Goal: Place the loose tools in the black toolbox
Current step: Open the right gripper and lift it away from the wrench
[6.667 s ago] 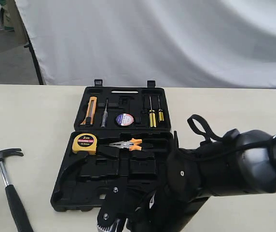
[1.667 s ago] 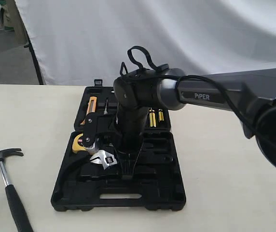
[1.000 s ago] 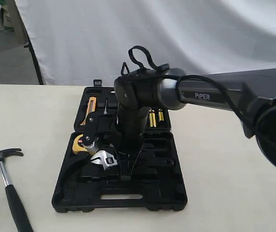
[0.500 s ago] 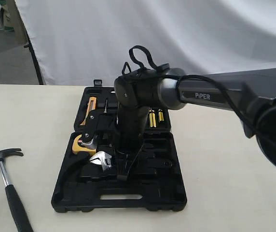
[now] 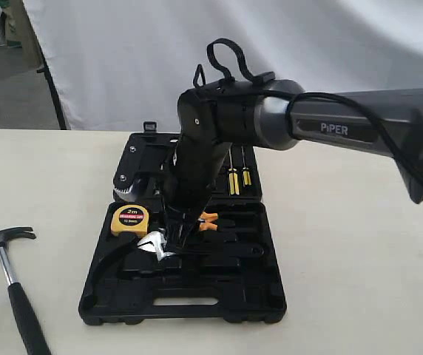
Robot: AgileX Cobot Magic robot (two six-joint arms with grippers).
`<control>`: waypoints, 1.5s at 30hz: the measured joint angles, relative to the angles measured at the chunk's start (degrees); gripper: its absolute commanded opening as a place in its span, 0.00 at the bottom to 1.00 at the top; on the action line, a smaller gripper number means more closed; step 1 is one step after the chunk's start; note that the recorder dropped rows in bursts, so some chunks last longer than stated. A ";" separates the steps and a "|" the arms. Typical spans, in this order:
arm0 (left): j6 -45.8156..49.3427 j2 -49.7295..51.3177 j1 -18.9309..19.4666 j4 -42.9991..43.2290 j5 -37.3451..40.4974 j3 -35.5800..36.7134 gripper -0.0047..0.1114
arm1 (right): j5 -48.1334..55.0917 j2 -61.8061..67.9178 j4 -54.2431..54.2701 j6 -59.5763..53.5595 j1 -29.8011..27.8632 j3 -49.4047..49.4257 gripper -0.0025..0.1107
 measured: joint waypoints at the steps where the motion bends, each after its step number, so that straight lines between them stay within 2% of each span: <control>1: 0.00 0.00 0.00 0.00 0.00 0.00 0.04 | -0.69 0.25 0.65 0.00 0.00 0.00 0.25; 3: 0.00 0.00 0.00 0.00 0.00 0.00 0.04 | -2.28 0.64 1.51 0.00 0.00 0.00 0.05; 4: 0.00 0.00 0.00 0.00 0.00 0.00 0.04 | -3.31 0.86 1.80 0.00 0.00 0.00 0.02; 9: 0.00 0.00 0.00 0.00 0.00 0.00 0.04 | -7.44 1.90 6.02 0.14 0.00 0.00 0.03; 24: 0.00 0.00 0.00 0.00 0.00 0.00 0.04 | -7.48 6.55 7.08 0.18 -0.12 -0.92 0.03; 38: 0.00 0.00 0.00 0.00 0.00 0.00 0.04 | -7.48 6.32 7.84 0.60 -0.25 -0.92 0.03; 45: 0.00 0.00 0.00 0.00 0.00 0.00 0.04 | -4.55 1.46 8.57 2.78 -0.73 -0.41 0.03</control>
